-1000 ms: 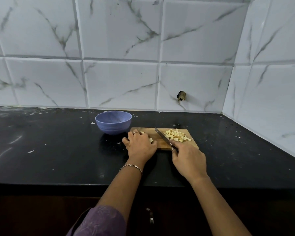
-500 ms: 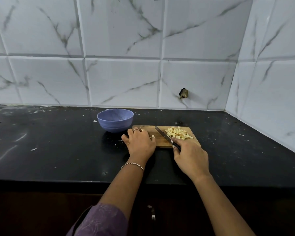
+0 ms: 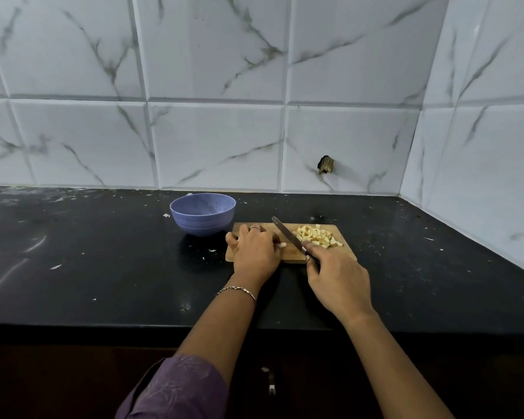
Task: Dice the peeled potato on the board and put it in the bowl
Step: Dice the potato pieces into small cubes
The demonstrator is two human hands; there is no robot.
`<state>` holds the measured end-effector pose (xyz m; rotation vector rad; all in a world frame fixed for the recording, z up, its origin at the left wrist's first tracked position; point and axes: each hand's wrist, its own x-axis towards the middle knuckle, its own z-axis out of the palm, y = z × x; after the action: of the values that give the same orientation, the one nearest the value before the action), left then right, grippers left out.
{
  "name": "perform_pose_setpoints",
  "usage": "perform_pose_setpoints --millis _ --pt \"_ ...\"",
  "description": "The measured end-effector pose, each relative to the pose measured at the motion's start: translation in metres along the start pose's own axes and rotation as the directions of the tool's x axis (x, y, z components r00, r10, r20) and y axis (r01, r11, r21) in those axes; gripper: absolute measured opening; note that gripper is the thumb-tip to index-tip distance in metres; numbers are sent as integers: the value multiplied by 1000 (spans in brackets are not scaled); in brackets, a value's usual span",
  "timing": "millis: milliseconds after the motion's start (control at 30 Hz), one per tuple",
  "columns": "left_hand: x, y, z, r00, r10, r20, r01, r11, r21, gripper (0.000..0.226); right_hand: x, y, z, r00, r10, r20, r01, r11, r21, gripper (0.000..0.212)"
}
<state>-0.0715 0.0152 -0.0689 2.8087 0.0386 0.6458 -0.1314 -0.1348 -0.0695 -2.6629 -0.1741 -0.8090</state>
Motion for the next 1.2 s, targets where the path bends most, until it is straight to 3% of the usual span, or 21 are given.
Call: perform_pose_setpoints --millis 267,433,533,733,1067,1200 --pt "4 0 2 998 -1 -57 -3 998 -64 20 -4 -3 -4 999 -45 29 45 999 2 38" --pt "-2 1 -4 992 -115 -51 116 993 4 39 -3 -3 -4 998 -44 48 43 999 18 39" --pt "-2 -1 -4 991 -119 -54 120 993 17 36 -4 -4 -4 997 -53 53 52 998 19 39" --pt "-3 -2 -4 989 -134 -62 134 991 -6 31 -3 -7 1 991 -122 59 128 986 -103 39" --pt "1 1 -2 997 -69 -41 68 997 -26 25 -5 -5 7 1000 -15 -8 14 993 -117 42" --pt "2 2 -2 999 -35 -30 35 999 -10 23 -7 -7 2 998 -55 -26 53 997 -62 40"
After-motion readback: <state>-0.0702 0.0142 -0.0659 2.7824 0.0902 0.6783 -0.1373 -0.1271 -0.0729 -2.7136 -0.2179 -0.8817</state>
